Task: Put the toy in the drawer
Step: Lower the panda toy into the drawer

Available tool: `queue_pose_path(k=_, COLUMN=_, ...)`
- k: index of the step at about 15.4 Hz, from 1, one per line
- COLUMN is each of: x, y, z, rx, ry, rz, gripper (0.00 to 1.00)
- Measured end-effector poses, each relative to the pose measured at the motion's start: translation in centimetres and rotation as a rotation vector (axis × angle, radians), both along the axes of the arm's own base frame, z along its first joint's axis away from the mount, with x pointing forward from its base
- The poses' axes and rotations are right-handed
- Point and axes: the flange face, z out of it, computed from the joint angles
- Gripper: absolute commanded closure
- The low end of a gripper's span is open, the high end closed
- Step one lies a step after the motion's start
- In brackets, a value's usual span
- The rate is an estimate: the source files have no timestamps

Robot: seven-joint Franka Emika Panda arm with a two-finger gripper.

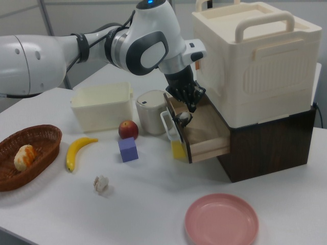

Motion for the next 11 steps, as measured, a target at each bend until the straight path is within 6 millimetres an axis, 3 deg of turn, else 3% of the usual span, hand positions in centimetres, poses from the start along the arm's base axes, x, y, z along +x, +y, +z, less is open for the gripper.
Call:
queue_pose_path(k=5, x=0.19, y=0.12, z=-0.48, rx=0.002, ry=0.006, rz=0.001, gripper=0.91)
queue_pose_path(k=6, x=0.23, y=0.23, z=-0.47, rx=0.002, ry=0.006, rz=0.003, gripper=0.86)
queue_pose_path(k=8, x=0.32, y=0.47, z=-0.44, rx=0.002, ry=0.005, rz=0.007, gripper=0.56)
queue_pose_path(k=10, x=0.38, y=0.67, z=-0.45, rx=0.003, ry=0.005, rz=0.01, gripper=0.39)
queue_pose_path(k=11, x=0.4, y=0.72, z=-0.45, rx=0.003, ry=0.005, rz=0.011, gripper=0.39)
